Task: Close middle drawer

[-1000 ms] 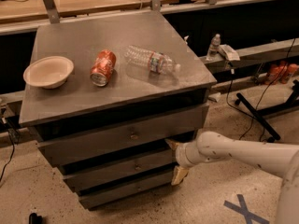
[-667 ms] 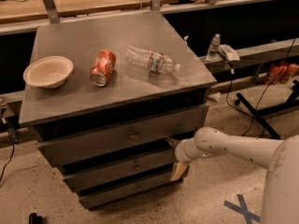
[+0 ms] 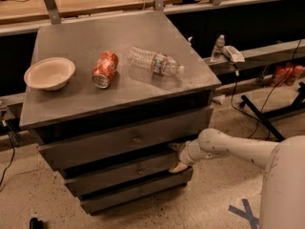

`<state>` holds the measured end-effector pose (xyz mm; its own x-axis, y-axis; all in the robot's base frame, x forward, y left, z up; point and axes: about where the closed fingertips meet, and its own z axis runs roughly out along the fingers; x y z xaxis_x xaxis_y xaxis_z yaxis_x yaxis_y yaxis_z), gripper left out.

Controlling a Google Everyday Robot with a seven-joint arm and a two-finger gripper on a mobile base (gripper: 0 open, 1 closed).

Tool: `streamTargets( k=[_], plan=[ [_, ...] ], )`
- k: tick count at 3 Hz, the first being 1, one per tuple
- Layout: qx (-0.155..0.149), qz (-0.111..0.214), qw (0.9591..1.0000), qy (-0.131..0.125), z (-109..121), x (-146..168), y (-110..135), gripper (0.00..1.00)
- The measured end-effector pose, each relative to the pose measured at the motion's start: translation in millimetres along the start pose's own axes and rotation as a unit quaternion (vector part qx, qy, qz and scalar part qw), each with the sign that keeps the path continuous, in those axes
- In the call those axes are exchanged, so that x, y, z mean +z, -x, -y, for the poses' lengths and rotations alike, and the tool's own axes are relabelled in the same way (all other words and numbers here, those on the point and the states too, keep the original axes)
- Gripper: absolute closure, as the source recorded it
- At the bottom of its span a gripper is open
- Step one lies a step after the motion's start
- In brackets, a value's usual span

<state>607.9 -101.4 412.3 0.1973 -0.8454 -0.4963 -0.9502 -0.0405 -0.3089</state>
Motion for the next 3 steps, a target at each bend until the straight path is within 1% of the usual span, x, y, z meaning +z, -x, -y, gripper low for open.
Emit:
streamTargets(
  k=[1,2,3],
  plan=[
    [-0.001,0.02,0.9998,0.0,-15.3,-14.9,7.9,0.7],
    [-0.008,0.032,0.9995,0.006,-33.6,-26.3,17.2,0.58],
    [-0.01,0.032,0.9992,0.024,-61.3,-41.1,21.6,0.38]
  ],
)
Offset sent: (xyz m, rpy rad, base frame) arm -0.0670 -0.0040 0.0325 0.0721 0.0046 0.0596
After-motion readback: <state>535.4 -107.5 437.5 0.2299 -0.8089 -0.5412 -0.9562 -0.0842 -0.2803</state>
